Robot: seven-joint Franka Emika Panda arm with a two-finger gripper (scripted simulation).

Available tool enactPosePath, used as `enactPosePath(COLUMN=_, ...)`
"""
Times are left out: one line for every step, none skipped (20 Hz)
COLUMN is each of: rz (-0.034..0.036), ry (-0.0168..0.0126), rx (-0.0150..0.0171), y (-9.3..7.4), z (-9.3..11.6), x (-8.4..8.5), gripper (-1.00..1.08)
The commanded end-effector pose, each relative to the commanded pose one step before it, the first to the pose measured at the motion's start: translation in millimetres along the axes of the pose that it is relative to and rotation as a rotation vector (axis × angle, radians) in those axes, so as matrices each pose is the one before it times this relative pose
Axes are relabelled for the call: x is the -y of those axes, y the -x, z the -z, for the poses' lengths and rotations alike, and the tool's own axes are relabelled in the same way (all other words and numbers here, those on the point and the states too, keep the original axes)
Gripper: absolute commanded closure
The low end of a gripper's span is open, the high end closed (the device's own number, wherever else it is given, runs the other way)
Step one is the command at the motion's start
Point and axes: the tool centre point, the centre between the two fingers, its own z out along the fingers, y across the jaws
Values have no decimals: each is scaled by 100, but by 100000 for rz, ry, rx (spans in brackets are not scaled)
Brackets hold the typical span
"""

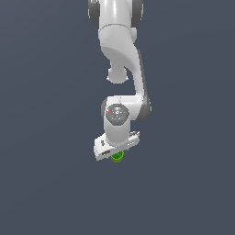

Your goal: Pick up the object and move it to a goal position.

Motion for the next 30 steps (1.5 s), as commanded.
enactPosePath(rz=125, ry=6, rx=-11, y=19, z=-1161, x=19, gripper=-92)
enactPosePath(rz=0, ry=0, rx=0, y=-1, z=-279, x=-20, gripper=-92)
enactPosePath(rz=0, ry=0, rx=0, y=-13, z=-190, x=-18, gripper=-92)
enactPosePath(rz=0, ry=0, rx=0, y=-25, z=-101, x=-17, gripper=-92)
enactPosePath(rz=0, ry=0, rx=0, y=-38, z=-12, x=-16, gripper=-92)
enactPosePath(rz=0, ry=0, rx=0, y=-40, z=55, x=-13, gripper=-92)
enactPosePath(rz=0, ry=0, rx=0, y=-13, z=27, x=-4, gripper=-92)
enactPosePath(rz=0, ry=0, rx=0, y=0, z=0, x=0, gripper=108)
enactPosePath(rz=0, ry=0, rx=0, y=0, z=0, x=0, gripper=108)
enactPosePath(rz=0, ry=0, rx=0, y=0, z=0, x=0, gripper=108)
enactPosePath(rz=0, ry=0, rx=0, y=0, z=0, x=0, gripper=108)
enactPosePath(rz=0, ry=0, rx=0, y=0, z=0, x=0, gripper=108)
enactPosePath(rz=0, ry=0, rx=0, y=0, z=0, x=0, gripper=108)
enactPosePath(rz=0, ry=0, rx=0, y=0, z=0, x=0, gripper=108)
enactPosePath(rz=0, ry=0, rx=0, y=0, z=0, x=0, gripper=108)
enactPosePath(rz=0, ry=0, rx=0, y=0, z=0, x=0, gripper=108)
enactPosePath(rz=0, ry=0, rx=0, y=0, z=0, x=0, gripper=108)
enactPosePath(rz=20, ry=-25, rx=61, y=18, z=-33, x=24, gripper=108)
enactPosePath(rz=0, ry=0, rx=0, y=19, z=5, x=-15, gripper=108)
enactPosePath(rz=0, ry=0, rx=0, y=58, z=16, x=-44, gripper=108)
enactPosePath(rz=0, ry=0, rx=0, y=97, z=27, x=-74, gripper=108)
enactPosePath(rz=0, ry=0, rx=0, y=137, z=39, x=-104, gripper=108)
enactPosePath(rz=0, ry=0, rx=0, y=178, z=50, x=-135, gripper=108)
enactPosePath(rz=0, ry=0, rx=0, y=220, z=62, x=-167, gripper=108)
enactPosePath(rz=0, ry=0, rx=0, y=264, z=75, x=-200, gripper=108)
enactPosePath(rz=0, ry=0, rx=0, y=309, z=88, x=-235, gripper=108)
enactPosePath(rz=0, ry=0, rx=0, y=357, z=101, x=-272, gripper=108)
enactPosePath(rz=0, ry=0, rx=0, y=408, z=116, x=-312, gripper=108)
enactPosePath(rz=0, ry=0, rx=0, y=463, z=131, x=-355, gripper=108)
enactPosePath(rz=0, ry=0, rx=0, y=521, z=148, x=-401, gripper=108)
